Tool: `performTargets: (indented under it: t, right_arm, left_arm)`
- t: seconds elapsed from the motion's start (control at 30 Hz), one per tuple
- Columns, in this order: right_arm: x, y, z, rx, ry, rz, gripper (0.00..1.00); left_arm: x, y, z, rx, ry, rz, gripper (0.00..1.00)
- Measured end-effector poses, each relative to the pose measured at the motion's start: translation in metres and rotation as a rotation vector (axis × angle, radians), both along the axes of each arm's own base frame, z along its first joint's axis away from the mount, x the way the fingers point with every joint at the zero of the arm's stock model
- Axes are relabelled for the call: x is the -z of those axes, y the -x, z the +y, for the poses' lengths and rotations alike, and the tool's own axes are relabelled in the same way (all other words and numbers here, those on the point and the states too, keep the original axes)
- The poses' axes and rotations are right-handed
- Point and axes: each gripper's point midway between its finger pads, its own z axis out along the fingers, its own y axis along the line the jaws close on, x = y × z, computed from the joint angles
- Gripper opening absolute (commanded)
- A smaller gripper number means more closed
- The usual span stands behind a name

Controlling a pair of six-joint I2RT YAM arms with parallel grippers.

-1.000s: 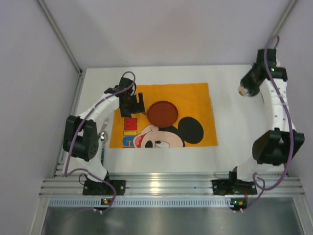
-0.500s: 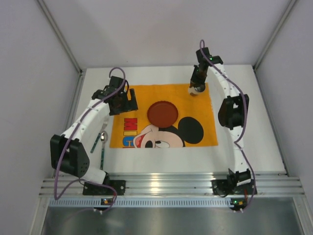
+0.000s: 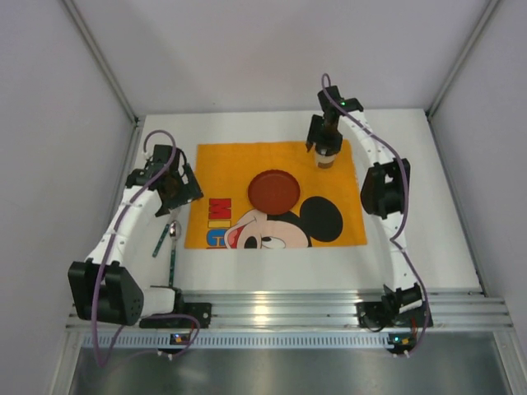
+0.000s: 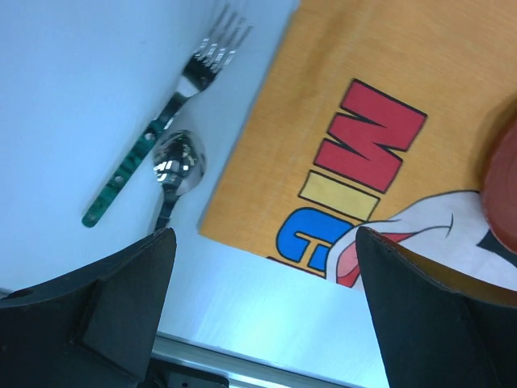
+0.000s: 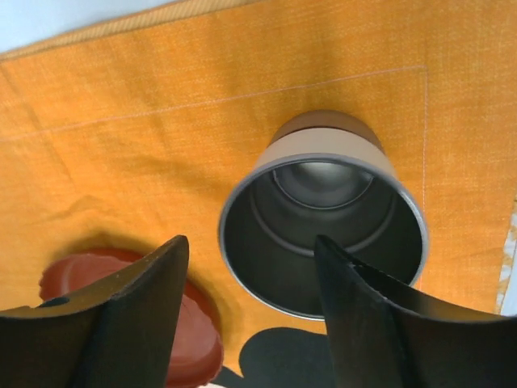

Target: Set the dinner table for one person

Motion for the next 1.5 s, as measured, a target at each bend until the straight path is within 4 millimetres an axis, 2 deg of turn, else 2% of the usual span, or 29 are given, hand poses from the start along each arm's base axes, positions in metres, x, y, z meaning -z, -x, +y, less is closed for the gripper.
performTargets:
  t: [0.07,0.2,0.4,0.47,0.7,0.8,0.9,1.03,1.13,1.2,1.3,1.37,1.5]
  right_arm:
    - [0.0,0.002,0.005,-0.019,0.016,-0.005,0.74]
    - [0.001,0.006,0.015,-0.054,0.031,-0.01,0.78]
    - [-0.008,0.006,0.013,-0.058,0.045,-0.032,0.8]
    - [-0.02,0.01,0.009,-0.055,0.053,-0.046,0.8]
    - [-0.1,0.046,-0.016,-0.038,0.057,-0.158,0.82]
    - [-0.118,0.064,-0.026,-0.028,0.06,-0.18,0.82]
    - [-0.114,0.078,-0.038,-0.016,0.076,-0.158,0.82]
    - [-0.089,0.088,-0.051,-0.008,0.107,-0.085,0.82]
    - [-0.076,0.094,-0.059,-0.005,0.123,-0.047,0.82]
    - [-0.073,0.095,-0.063,-0.003,0.129,-0.038,0.82]
    - [-0.071,0.094,-0.069,0.002,0.133,-0.034,0.82]
    - [-0.07,0.094,-0.073,0.008,0.135,-0.029,0.82]
    - [-0.07,0.091,-0.081,0.021,0.135,-0.029,0.82]
  left_arm:
    - [0.001,0.004,0.015,-0.058,0.003,0.008,0.98]
    - [0.004,0.009,0.033,-0.132,0.004,0.027,0.98]
    - [0.02,0.015,0.036,-0.166,0.013,0.094,0.91]
    - [0.03,0.021,0.035,-0.179,0.028,0.125,0.88]
    - [0.072,0.05,0.034,-0.26,0.057,0.27,0.82]
    - [0.091,0.065,0.031,-0.283,0.065,0.345,0.74]
    - [0.104,0.076,0.031,-0.307,0.066,0.392,0.73]
    - [0.116,0.086,0.036,-0.345,0.063,0.436,0.73]
    - [0.117,0.084,0.046,-0.39,0.059,0.429,0.72]
    - [0.118,0.081,0.054,-0.415,0.06,0.415,0.72]
    - [0.124,0.08,0.061,-0.427,0.056,0.426,0.65]
    - [0.133,0.08,0.062,-0.423,0.054,0.452,0.6]
    - [0.134,0.076,0.062,-0.389,0.056,0.466,0.55]
